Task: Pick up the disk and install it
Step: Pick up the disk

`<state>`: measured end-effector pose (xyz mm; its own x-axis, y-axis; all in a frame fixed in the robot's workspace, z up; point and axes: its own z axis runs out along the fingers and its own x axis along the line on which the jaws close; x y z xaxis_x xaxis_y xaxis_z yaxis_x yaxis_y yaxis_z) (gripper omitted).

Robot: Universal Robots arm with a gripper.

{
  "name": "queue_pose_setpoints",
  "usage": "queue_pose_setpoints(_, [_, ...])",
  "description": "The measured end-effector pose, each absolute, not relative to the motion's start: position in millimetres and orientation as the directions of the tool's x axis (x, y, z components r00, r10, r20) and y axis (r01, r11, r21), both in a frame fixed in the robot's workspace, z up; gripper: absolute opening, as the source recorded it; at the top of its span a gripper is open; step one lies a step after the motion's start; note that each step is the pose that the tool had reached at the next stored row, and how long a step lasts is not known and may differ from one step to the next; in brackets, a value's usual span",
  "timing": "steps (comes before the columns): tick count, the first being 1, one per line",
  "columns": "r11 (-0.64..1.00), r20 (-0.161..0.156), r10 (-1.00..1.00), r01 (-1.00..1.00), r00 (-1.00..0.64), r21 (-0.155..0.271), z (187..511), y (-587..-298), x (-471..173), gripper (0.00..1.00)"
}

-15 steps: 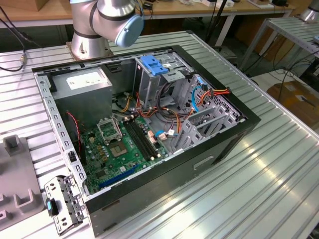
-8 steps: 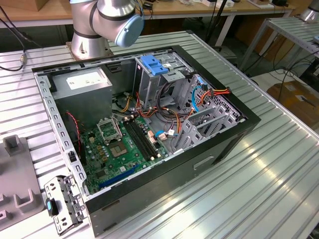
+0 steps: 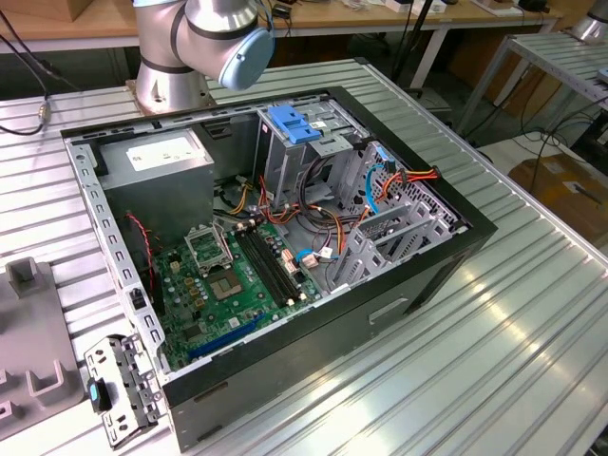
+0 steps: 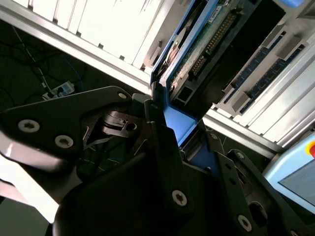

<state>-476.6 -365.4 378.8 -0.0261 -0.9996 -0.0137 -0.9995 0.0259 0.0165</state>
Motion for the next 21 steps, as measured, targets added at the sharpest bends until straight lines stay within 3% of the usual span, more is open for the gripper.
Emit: queue_pose_setpoints(21, [0.026,-0.014,-1.0,-1.0,-0.026,0.017,389.2,-365.4,-476.6,0.37])
